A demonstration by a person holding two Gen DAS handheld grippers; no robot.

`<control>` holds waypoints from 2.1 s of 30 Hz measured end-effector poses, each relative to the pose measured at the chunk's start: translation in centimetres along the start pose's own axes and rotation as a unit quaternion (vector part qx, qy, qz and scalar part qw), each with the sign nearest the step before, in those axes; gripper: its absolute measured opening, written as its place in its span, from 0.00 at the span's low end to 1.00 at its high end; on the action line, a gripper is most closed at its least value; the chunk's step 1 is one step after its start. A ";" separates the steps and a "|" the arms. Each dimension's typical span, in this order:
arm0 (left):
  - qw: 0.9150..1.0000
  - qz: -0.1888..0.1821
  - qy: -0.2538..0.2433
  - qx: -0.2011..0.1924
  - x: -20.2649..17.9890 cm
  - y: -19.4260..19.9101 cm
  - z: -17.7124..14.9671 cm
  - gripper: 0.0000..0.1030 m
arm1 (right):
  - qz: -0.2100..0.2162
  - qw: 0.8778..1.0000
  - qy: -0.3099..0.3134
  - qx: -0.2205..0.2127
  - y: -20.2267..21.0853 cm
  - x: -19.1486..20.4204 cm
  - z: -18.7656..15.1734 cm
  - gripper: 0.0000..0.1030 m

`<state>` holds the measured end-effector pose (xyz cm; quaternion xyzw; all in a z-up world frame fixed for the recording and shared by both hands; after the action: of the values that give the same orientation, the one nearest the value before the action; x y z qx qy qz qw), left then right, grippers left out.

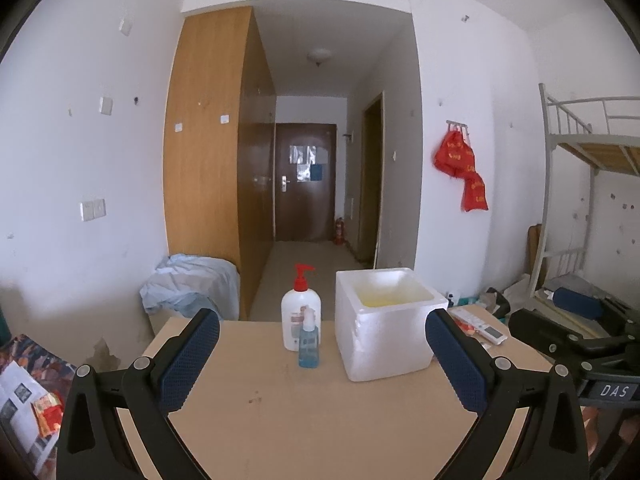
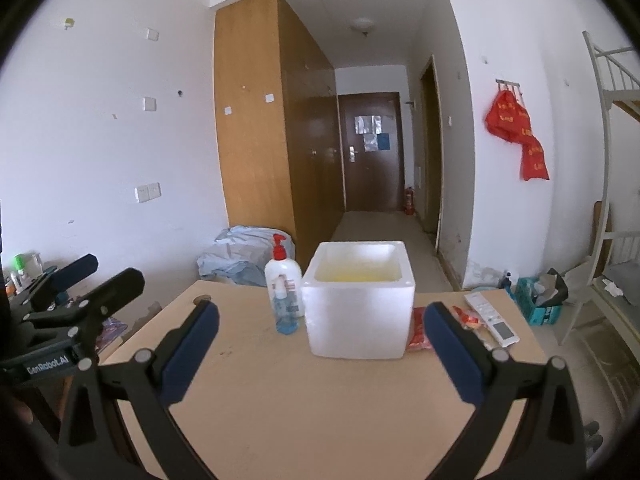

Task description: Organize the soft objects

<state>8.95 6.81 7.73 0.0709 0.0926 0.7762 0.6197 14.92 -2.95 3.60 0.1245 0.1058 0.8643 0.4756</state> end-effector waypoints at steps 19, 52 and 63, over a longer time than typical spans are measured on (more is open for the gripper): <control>0.999 0.020 0.025 -0.003 1.0 0.5 -7.4 1.00 | 0.011 1.000 -0.019 -0.009 0.0 0.0 -6.5 1.00; 0.999 0.051 0.018 0.003 2.1 0.1 -12.6 1.00 | -0.010 1.000 -0.018 -0.008 -0.5 0.5 -10.9 1.00; 0.999 0.047 0.025 0.009 2.2 0.0 -12.5 1.00 | -0.008 1.000 -0.020 -0.005 -0.4 0.5 -10.9 1.00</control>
<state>5.62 8.26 -4.44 0.0618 0.1118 0.8048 0.5796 11.57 -3.03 -6.78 0.1385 0.0933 0.8581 0.4855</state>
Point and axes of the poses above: each gripper's, at about its wrist camera, not at the fingertips, and y roughly against the way its jaws point, x to its left, z to its top, the point moved 7 cm from there along -y, roughly the way its jaws point, and after that the axes turned 1 degree about -y, right-handed, at the moved point
